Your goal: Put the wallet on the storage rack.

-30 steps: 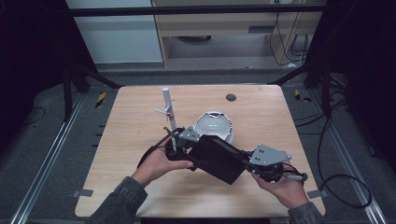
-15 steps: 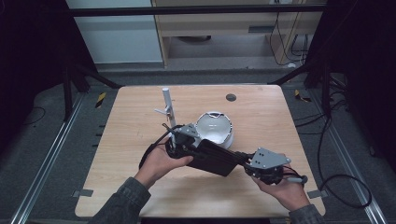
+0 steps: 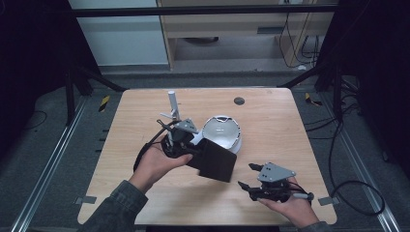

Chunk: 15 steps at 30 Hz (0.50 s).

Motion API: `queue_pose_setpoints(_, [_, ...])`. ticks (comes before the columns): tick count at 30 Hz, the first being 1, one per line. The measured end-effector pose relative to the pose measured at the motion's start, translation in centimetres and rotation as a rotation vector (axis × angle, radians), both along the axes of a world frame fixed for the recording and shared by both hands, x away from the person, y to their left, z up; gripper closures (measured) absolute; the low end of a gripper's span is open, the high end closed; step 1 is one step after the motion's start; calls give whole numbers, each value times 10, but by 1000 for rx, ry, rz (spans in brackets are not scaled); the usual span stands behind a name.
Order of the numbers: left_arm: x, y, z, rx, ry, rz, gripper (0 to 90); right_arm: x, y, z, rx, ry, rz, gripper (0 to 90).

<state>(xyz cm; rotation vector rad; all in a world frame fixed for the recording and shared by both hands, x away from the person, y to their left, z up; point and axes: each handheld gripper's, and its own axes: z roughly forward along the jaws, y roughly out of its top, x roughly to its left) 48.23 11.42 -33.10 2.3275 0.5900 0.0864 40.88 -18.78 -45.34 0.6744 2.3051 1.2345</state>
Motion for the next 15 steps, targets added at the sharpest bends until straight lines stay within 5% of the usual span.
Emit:
queue_pose_setpoints(5, [-3,15,10,-4,-12,41,797,5,-14,-7,60,22,-106,269])
queue_pose_setpoints(15, [-4,32,34,-24,-55,101,796,14,-30,-20,62,53,-251,276])
